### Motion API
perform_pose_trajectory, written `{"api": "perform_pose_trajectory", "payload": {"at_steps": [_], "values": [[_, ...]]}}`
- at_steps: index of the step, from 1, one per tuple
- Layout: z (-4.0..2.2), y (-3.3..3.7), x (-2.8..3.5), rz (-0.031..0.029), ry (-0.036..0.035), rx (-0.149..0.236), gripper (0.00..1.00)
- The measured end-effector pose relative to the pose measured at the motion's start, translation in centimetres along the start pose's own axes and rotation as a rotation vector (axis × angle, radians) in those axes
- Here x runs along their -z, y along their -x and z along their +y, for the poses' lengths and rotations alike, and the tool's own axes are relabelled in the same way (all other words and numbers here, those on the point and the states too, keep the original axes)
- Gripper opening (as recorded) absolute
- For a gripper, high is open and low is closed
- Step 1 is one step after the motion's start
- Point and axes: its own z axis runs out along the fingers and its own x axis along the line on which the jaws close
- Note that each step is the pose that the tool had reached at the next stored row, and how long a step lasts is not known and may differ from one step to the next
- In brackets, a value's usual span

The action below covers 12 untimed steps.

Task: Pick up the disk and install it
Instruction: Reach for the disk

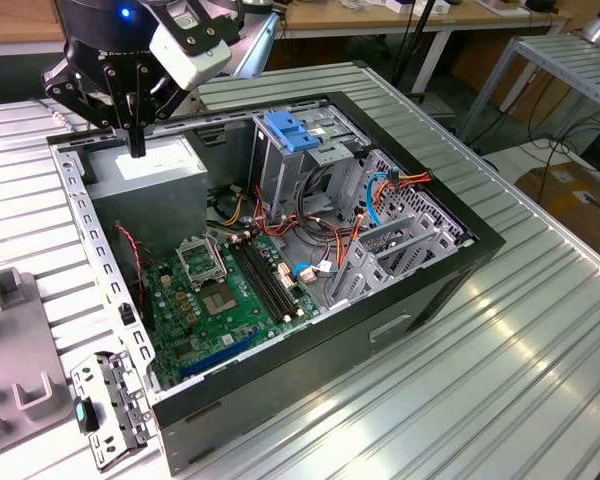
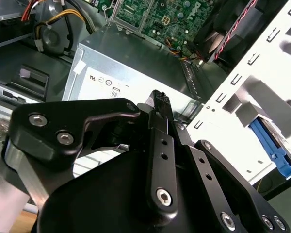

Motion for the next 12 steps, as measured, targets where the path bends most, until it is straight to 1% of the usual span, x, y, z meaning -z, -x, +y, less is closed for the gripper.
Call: {"api": "perform_pose_trajectory", "payload": {"at_steps": [12], "values": [[-0.06, -0.81, -0.05, 0.0043, 0.0013, 0.000, 0.11]]}}
